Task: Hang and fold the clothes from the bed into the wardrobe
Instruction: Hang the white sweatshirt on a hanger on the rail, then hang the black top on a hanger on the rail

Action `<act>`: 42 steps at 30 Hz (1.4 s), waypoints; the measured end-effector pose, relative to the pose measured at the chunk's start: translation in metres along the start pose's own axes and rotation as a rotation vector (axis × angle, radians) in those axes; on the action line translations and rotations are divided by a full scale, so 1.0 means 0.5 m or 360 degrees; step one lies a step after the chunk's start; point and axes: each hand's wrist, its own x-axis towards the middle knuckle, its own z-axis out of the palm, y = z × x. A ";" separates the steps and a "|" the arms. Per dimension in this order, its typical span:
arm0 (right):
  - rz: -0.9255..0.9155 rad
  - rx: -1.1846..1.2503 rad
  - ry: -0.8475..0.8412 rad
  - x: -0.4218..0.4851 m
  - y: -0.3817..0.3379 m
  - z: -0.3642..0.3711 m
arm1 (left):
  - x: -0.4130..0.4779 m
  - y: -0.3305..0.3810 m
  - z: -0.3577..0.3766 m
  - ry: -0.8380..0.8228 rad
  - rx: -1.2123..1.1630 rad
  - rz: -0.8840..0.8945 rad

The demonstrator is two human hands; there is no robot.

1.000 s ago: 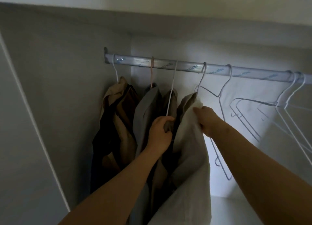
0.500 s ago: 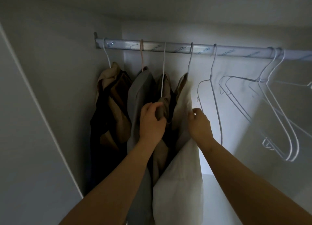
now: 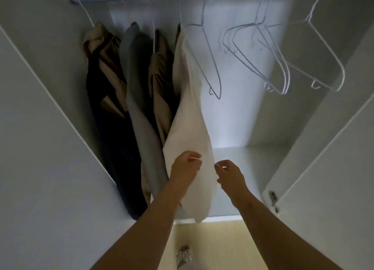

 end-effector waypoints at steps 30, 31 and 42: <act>0.1308 0.1364 0.1567 -1.136 0.476 0.038 | -0.879 -0.414 0.169 -0.1937 0.0968 0.0095; 0.1304 0.1405 0.1636 -1.182 0.487 0.035 | -0.925 -0.424 0.178 -0.1987 0.1001 0.0144; 0.1383 0.1660 0.2490 -1.773 0.638 0.055 | -1.505 -0.586 0.235 -0.2605 0.1235 0.0393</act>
